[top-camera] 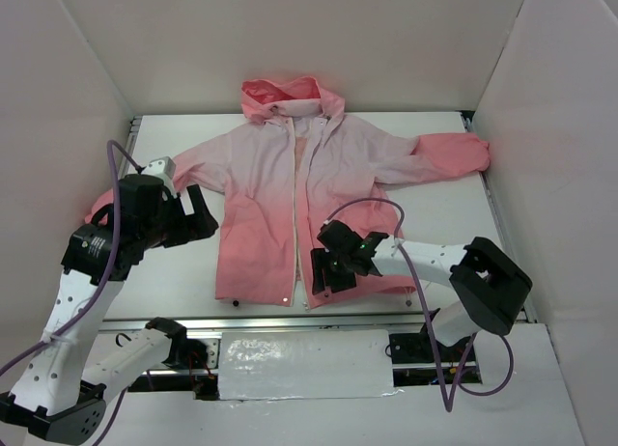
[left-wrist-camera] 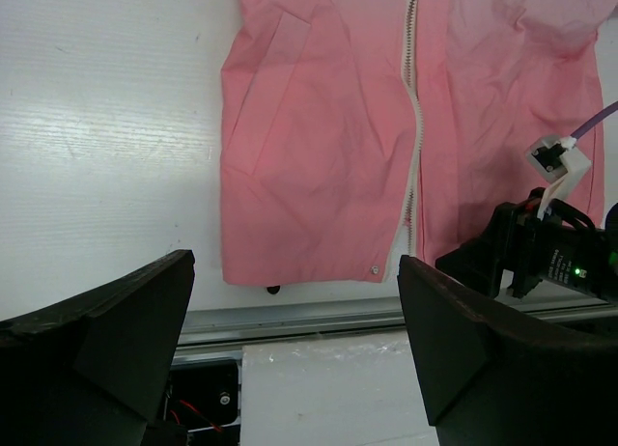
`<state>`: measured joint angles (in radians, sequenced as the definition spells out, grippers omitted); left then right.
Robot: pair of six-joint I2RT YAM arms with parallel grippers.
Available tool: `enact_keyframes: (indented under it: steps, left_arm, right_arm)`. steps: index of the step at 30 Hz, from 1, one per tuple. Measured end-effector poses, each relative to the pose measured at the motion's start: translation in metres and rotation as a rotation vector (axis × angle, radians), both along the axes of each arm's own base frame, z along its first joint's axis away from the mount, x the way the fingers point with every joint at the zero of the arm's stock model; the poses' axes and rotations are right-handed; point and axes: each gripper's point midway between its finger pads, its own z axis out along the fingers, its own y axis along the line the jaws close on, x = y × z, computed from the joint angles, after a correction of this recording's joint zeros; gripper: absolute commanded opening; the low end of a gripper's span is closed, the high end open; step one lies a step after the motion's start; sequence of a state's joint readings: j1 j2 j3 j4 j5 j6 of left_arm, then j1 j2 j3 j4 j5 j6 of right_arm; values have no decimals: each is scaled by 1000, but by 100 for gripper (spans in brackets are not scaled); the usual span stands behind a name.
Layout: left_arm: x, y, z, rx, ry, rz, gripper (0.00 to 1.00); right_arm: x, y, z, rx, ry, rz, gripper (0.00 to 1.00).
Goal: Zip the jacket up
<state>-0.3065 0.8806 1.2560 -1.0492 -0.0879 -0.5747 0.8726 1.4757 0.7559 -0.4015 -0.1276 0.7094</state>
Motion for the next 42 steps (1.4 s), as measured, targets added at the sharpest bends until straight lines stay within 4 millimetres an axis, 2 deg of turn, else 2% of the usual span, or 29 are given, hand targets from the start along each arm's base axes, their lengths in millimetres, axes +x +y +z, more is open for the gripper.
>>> enact_keyframes:
  steps: [2,8,15,16,19,20,21,24,38,39,40,42]
  left_arm:
    - [-1,-1,0,-7,2,-1,99]
    - [-5,-2,1,-18,2,-11,99]
    - [-7,-4,-1,-25,12,-21,99]
    - [-7,-5,-1,-26,13,-22,99]
    - [-8,-5,-6,-27,27,-26,99]
    - [-9,-6,-8,-26,32,-27,99]
    - [-9,-6,-9,-27,37,-28,99]
    - [-10,-7,-13,-30,50,-33,99]
    - [-12,-14,-14,-58,50,-62,99]
    - [-12,-14,-15,-59,50,-63,99]
    - [-12,-14,-16,-59,54,-64,99]
    - [-13,-15,-19,-61,63,-69,99]
  right_arm:
    - [0,0,-3,3,-2,-2,60]
    - [1,8,-8,39,3,-3,44]
    - [2,13,-13,53,20,-22,8]
    - [1,13,-13,52,22,-25,8]
    - [1,13,-13,56,28,-32,9]
    - [0,13,-13,58,30,-33,21]
    - [0,14,-12,64,34,-36,27]
    - [-2,18,-6,93,39,-38,34]
    - [1,32,6,174,28,-31,34]
    - [2,34,7,185,27,-34,40]
    - [2,35,7,193,28,-36,51]
    - [0,37,7,208,35,-35,53]
